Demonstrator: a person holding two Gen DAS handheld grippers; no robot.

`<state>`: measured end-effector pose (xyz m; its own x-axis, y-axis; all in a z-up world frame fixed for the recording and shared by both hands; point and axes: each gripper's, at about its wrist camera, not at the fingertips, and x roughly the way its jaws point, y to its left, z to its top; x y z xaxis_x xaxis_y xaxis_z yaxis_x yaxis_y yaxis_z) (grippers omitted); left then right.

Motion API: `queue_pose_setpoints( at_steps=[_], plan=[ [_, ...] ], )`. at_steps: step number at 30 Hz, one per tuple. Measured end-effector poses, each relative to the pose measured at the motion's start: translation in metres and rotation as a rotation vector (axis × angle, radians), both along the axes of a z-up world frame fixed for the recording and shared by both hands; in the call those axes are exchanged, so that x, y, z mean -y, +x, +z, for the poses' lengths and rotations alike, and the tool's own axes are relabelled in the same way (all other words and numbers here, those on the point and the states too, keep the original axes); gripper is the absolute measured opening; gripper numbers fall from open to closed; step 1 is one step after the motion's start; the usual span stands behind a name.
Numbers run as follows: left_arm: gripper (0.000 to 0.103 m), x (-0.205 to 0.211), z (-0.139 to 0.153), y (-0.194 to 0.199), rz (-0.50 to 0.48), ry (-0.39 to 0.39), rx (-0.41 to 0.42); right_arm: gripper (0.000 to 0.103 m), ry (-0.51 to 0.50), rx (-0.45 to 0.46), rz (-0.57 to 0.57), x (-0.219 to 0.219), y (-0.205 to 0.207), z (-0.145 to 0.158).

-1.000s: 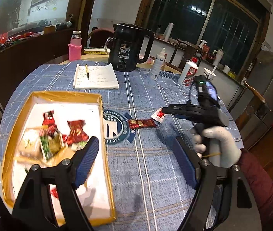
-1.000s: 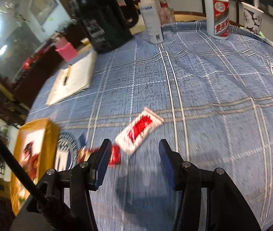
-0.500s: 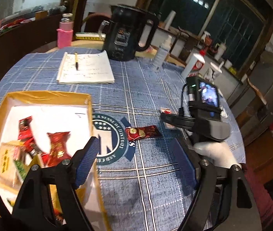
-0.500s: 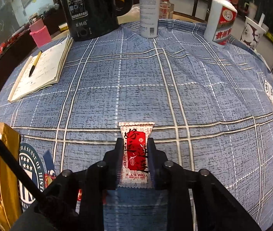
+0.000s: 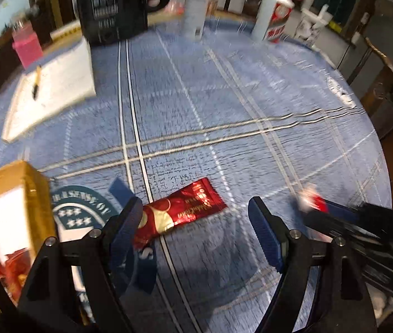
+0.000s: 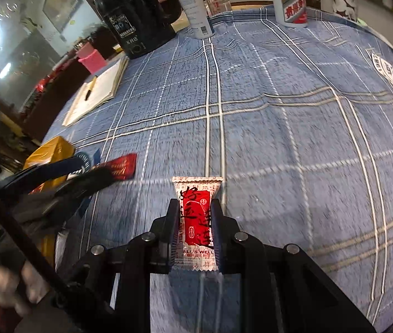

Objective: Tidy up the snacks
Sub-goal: 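Grasp the red wafer bar with the left tool while right tool holds candy packet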

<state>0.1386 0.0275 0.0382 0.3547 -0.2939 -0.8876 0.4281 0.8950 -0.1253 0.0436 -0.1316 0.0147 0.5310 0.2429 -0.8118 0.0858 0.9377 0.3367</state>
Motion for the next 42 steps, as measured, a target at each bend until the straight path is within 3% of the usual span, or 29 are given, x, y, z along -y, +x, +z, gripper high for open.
queue_pose_setpoints(
  at_steps=[5,6,7,9,11,13,16,20,23,24,26,27,32,42],
  plan=[
    [0.076,-0.005,-0.005,0.004,0.008,-0.031,-0.035,0.021,0.033,0.042,0.016,0.01,-0.015,0.01],
    [0.068,-0.006,-0.004,0.002,0.001,-0.046,-0.045,0.021,0.042,0.046,0.019,0.011,-0.017,0.011],
    [0.053,-0.006,-0.003,-0.002,-0.021,-0.061,-0.056,0.021,0.051,0.048,0.022,0.012,-0.018,0.011],
    [0.041,-0.004,-0.004,-0.012,-0.069,-0.068,-0.088,0.021,0.061,0.051,0.024,0.014,-0.019,0.01],
    [0.04,-0.003,0.001,-0.02,-0.084,-0.072,-0.088,0.021,0.069,0.053,0.029,0.016,-0.021,0.008],
    [0.042,-0.006,0.012,-0.024,-0.069,-0.069,-0.029,0.021,0.084,0.053,0.027,0.02,-0.023,0.006],
    [0.058,-0.003,0.015,-0.023,-0.039,-0.054,0.033,0.021,0.095,0.058,0.011,0.028,-0.024,0.003],
    [0.059,0.015,-0.003,-0.02,-0.066,-0.019,0.022,0.021,0.104,0.057,0.003,0.031,-0.025,0.002],
    [0.059,0.029,-0.011,-0.024,-0.086,0.055,0.061,0.021,0.101,0.067,0.004,0.033,-0.029,0.004],
    [0.057,0.032,-0.012,-0.027,-0.091,0.079,0.073,0.021,0.095,0.072,0.004,0.032,-0.031,0.005],
    [0.035,0.036,-0.011,-0.032,-0.102,0.102,0.093,0.021,0.091,0.078,0.005,0.032,-0.032,0.006],
    [0.027,0.036,-0.011,-0.033,-0.11,0.092,0.09,0.021,0.092,0.08,0.007,0.031,-0.033,0.007],
    [0.026,0.023,-0.002,-0.045,-0.051,0.056,0.112,0.021,0.085,0.092,0.02,0.024,-0.04,0.013],
    [0.026,-0.057,0.055,-0.107,0.095,-0.162,0.187,0.021,0.034,0.168,0.086,-0.01,-0.071,0.05]
  ],
)
